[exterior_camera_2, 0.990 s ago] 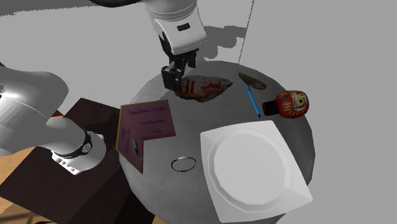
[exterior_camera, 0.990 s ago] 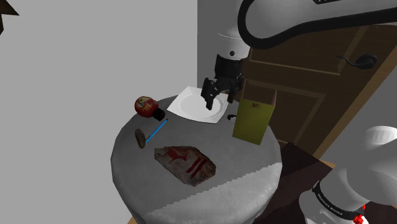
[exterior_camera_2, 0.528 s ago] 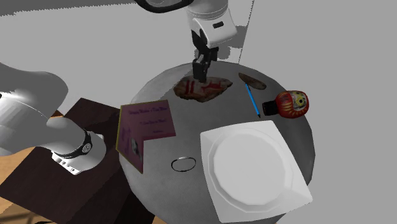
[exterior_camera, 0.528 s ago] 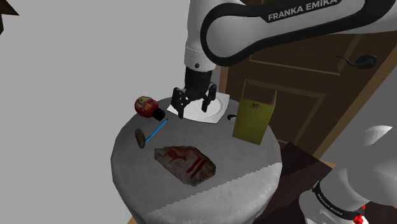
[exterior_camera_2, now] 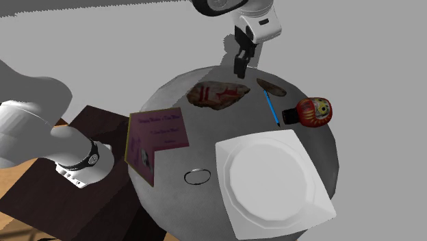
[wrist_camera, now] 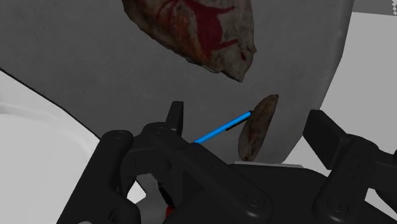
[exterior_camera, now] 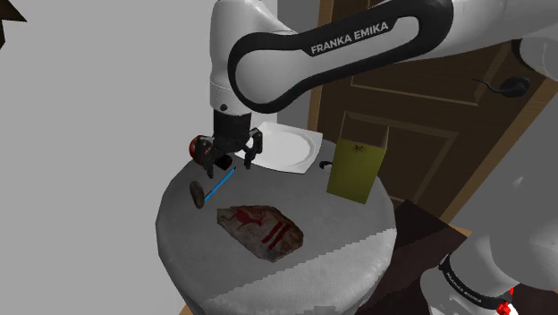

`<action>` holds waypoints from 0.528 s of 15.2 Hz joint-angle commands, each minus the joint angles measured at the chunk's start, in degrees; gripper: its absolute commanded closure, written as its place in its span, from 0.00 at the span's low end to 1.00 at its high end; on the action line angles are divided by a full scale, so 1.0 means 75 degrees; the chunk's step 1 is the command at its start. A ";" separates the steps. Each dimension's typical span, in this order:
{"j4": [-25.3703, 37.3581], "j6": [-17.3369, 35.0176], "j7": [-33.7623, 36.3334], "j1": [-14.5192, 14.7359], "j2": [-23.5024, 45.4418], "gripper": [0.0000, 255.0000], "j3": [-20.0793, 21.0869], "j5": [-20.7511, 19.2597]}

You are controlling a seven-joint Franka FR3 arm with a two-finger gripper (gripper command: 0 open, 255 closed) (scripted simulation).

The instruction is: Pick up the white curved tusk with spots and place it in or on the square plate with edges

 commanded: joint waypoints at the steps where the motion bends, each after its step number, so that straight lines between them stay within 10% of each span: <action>1: 0.0606 0.0055 0.0393 0.0190 0.0653 0.00 0.0072 -0.0360; 8: 0.1496 0.0278 0.0962 0.0657 0.1768 0.00 0.0031 -0.0953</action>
